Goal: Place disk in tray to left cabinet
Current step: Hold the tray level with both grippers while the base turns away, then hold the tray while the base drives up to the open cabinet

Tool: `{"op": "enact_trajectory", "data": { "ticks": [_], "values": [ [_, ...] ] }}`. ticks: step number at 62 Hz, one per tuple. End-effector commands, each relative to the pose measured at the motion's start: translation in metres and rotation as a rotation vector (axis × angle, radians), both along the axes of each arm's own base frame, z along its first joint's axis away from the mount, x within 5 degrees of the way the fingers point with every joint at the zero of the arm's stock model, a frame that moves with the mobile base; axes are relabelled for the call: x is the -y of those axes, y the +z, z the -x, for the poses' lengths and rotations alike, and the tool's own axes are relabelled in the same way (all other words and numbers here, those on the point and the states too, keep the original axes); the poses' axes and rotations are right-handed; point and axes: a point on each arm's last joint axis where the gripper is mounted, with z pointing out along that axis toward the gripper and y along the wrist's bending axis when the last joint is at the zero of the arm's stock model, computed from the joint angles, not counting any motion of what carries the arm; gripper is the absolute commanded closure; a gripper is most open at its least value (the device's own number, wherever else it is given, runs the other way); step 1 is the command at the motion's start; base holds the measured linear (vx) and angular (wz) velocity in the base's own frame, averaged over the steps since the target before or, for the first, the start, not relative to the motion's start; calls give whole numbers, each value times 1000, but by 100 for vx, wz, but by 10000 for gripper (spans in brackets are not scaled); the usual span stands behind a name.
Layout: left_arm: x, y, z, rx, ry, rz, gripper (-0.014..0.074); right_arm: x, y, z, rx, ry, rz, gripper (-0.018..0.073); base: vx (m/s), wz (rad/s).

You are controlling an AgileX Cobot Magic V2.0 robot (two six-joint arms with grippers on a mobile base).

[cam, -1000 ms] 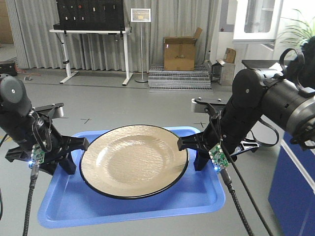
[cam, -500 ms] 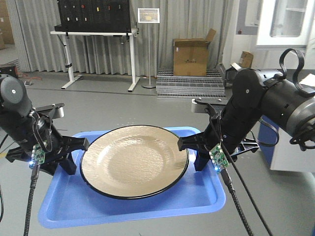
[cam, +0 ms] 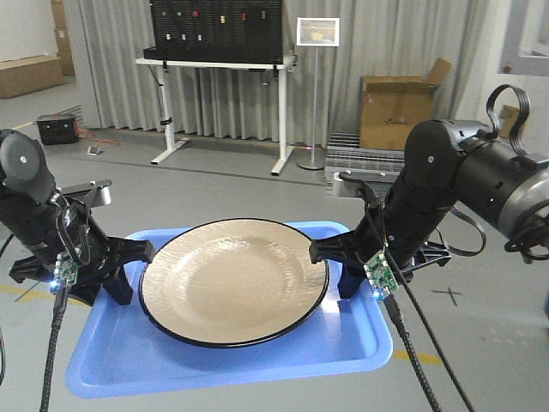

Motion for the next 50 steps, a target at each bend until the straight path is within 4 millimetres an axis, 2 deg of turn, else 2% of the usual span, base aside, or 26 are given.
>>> {"op": "enact_trajectory", "data": {
  "ticks": [1,28,50],
  "values": [
    [13,37,15,94,-32,100,597,-5,41,18,89,30,-94,561,71,21],
    [14,37,15,92,-33,107,597,-4,41,18,91,29,-92,561,70,8],
    [14,37,15,93,-33,107,597,-5,41,18,89,31,-97,561,70,-16]
  ]
}}
